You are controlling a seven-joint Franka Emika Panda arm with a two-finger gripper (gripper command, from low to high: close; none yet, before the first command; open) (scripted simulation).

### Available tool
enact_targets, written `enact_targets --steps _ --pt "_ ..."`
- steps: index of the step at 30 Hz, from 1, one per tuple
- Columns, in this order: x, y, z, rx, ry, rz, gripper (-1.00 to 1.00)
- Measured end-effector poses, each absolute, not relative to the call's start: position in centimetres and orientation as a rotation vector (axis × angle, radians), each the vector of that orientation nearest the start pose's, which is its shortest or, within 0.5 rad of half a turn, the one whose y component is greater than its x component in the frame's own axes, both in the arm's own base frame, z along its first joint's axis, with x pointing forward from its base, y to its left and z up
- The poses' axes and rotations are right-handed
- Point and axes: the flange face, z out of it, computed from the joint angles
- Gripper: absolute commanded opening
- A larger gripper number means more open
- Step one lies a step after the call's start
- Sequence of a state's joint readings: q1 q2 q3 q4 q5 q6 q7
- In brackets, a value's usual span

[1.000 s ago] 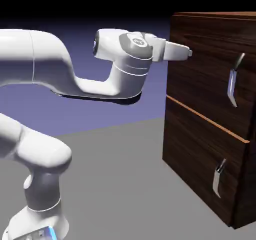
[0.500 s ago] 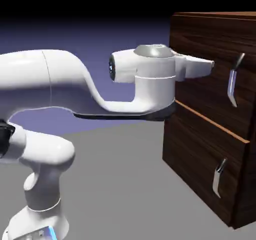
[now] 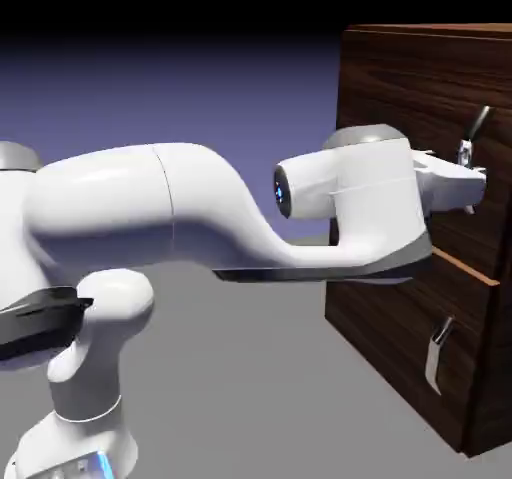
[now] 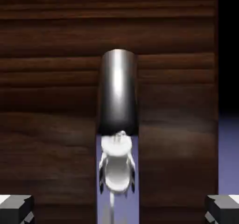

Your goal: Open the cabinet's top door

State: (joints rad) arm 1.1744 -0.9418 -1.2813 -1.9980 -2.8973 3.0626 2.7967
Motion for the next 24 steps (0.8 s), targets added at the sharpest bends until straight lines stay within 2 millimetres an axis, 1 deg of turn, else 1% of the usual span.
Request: enact_targets --steps 2,12,20,21,24 --pt "47.4 -18.9 54.0 -1.763 0.687 -1.732 -1.00" --pt "40.7 -16.3 54.0 -1.749 0.847 -1.838 -1.00" --pt "35.4 -13.3 54.0 -1.729 0.988 -1.924 -1.00" --pt "34.9 -12.9 54.0 -1.727 1.004 -1.933 -1.00" --pt "34.1 -12.4 54.0 -1.723 1.028 -1.947 -1.00"
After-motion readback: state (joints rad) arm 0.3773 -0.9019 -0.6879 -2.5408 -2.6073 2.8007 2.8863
